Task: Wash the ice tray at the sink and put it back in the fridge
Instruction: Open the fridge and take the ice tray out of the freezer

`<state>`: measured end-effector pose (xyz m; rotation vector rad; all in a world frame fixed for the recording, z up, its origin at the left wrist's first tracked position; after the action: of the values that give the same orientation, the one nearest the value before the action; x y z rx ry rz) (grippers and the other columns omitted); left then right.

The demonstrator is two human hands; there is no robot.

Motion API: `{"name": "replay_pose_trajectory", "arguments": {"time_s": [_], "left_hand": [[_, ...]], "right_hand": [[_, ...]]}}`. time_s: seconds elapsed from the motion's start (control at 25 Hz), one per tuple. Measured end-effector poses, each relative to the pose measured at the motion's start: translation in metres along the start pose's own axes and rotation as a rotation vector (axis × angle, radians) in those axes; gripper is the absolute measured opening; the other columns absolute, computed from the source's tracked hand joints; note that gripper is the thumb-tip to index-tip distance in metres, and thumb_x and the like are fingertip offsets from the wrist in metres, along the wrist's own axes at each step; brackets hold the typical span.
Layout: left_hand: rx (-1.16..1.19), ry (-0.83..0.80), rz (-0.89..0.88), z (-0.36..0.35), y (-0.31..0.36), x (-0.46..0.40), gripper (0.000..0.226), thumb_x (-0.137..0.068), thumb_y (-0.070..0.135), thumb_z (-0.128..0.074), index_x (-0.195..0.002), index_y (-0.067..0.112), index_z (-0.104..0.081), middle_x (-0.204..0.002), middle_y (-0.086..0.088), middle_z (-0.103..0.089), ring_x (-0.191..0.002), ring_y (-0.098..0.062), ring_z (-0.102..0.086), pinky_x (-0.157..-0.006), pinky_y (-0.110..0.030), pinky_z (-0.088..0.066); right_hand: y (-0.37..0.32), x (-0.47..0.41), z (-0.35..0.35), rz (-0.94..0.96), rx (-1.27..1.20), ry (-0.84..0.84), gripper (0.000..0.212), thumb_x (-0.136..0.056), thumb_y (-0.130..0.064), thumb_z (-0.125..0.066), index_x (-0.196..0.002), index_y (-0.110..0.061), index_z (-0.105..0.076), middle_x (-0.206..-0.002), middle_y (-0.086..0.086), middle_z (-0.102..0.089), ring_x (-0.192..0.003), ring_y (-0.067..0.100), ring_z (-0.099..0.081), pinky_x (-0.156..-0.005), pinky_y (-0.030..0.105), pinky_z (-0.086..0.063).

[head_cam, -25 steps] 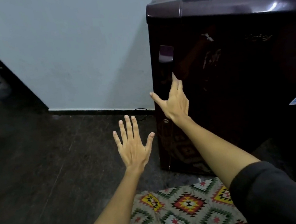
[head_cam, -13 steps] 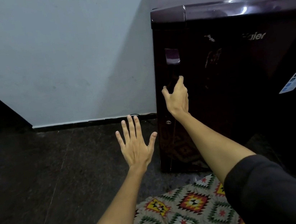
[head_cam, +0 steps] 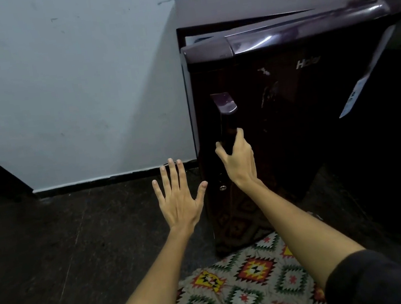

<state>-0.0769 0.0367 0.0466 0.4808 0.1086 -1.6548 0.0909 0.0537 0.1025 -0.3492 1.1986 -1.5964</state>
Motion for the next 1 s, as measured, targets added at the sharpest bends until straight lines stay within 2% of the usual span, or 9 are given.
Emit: {"name": "replay_pose_trajectory", "arguments": {"time_s": [0.2, 0.28, 0.4, 0.48, 0.52, 0.64, 0.68, 0.84, 1.0], "left_hand": [[0.008, 0.02, -0.054, 0.013, 0.034, 0.038, 0.079, -0.085, 0.068, -0.004, -0.146, 0.017, -0.003, -0.155, -0.004, -0.002, -0.143, -0.023, 0.002, -0.112, -0.041, 0.018], [0.009, 0.031, -0.062, 0.017, 0.049, 0.056, 0.08, -0.085, 0.069, -0.002, -0.146, 0.018, -0.001, -0.155, -0.004, 0.0, -0.143, -0.023, 0.003, -0.111, -0.04, 0.019], [0.02, 0.034, -0.071, 0.023, 0.075, 0.091, 0.082, -0.083, 0.07, 0.001, -0.146, 0.018, -0.001, -0.155, -0.003, 0.002, -0.143, -0.022, 0.004, -0.111, -0.04, 0.019], [0.032, 0.036, -0.08, 0.027, 0.096, 0.117, 0.083, -0.083, 0.071, 0.003, -0.146, 0.017, -0.002, -0.154, -0.003, 0.002, -0.143, -0.022, 0.004, -0.112, -0.04, 0.018], [0.041, 0.038, -0.087, 0.029, 0.107, 0.13, 0.083, -0.083, 0.071, 0.003, -0.146, 0.017, -0.002, -0.154, -0.002, 0.001, -0.143, -0.022, 0.004, -0.111, -0.04, 0.019], [0.065, 0.03, -0.115, 0.036, 0.147, 0.173, 0.082, -0.084, 0.07, -0.001, -0.146, 0.017, -0.003, -0.155, -0.003, -0.001, -0.143, -0.023, 0.001, -0.112, -0.041, 0.017], [0.068, 0.029, -0.127, 0.038, 0.161, 0.188, 0.081, -0.085, 0.069, -0.004, -0.147, 0.016, -0.003, -0.155, -0.003, -0.002, -0.143, -0.024, -0.001, -0.112, -0.042, 0.015], [0.077, 0.029, -0.166, 0.043, 0.209, 0.232, 0.08, -0.087, 0.067, -0.011, -0.147, 0.015, -0.008, -0.155, -0.004, -0.006, -0.143, -0.026, -0.008, -0.113, -0.045, 0.008], [0.083, 0.027, -0.224, 0.049, 0.249, 0.254, 0.08, -0.087, 0.068, -0.01, -0.147, 0.015, -0.009, -0.155, -0.004, -0.008, -0.144, -0.023, -0.008, -0.114, -0.043, 0.01]], "right_hand": [[0.016, 0.057, 0.051, 0.015, -0.1, 0.015, 0.05, -0.09, -0.029, -0.06, -0.131, -0.006, -0.044, -0.119, 0.006, -0.061, -0.11, 0.016, -0.06, -0.092, 0.03, -0.051], [0.025, 0.078, 0.072, 0.013, -0.13, 0.016, 0.057, -0.09, -0.031, -0.059, -0.136, -0.004, -0.04, -0.129, 0.011, -0.057, -0.122, 0.019, -0.053, -0.101, 0.032, -0.045], [0.039, 0.109, 0.111, 0.018, -0.127, 0.048, 0.063, -0.089, -0.032, -0.061, -0.14, -0.004, -0.037, -0.135, 0.014, -0.053, -0.127, 0.021, -0.048, -0.107, 0.026, -0.039], [0.049, 0.126, 0.142, 0.036, -0.13, 0.091, 0.063, -0.087, -0.032, -0.063, -0.139, -0.006, -0.039, -0.133, 0.012, -0.055, -0.126, 0.018, -0.049, -0.104, 0.017, -0.037], [0.054, 0.133, 0.157, 0.047, -0.142, 0.104, 0.062, -0.086, -0.032, -0.065, -0.138, -0.007, -0.04, -0.132, 0.011, -0.056, -0.124, 0.017, -0.05, -0.103, 0.017, -0.038], [0.075, 0.153, 0.207, 0.028, -0.185, 0.114, 0.062, -0.082, -0.029, -0.07, -0.136, -0.01, -0.046, -0.129, 0.008, -0.059, -0.119, 0.016, -0.055, -0.1, 0.029, -0.047], [0.083, 0.158, 0.224, 0.008, -0.197, 0.116, 0.063, -0.081, -0.028, -0.071, -0.136, -0.011, -0.047, -0.129, 0.008, -0.059, -0.118, 0.014, -0.056, -0.098, 0.027, -0.048], [0.112, 0.175, 0.284, -0.061, -0.225, 0.129, 0.067, -0.075, -0.018, -0.077, -0.135, -0.013, -0.048, -0.13, 0.007, -0.058, -0.112, 0.003, -0.052, -0.084, 0.001, -0.043], [0.134, 0.184, 0.34, -0.078, -0.182, 0.169, 0.064, -0.074, -0.009, -0.076, -0.132, -0.014, -0.051, -0.126, 0.006, -0.06, -0.109, 0.006, -0.054, -0.079, -0.002, -0.041]]}}
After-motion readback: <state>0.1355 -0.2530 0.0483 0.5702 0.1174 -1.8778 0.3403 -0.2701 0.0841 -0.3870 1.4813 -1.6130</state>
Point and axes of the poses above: each hand's wrist, its own x-axis away from the middle knuckle, its own z-axis out of the back of the hand, y = z × x, the point moved 4 cm from there along -x, towards the middle knuckle
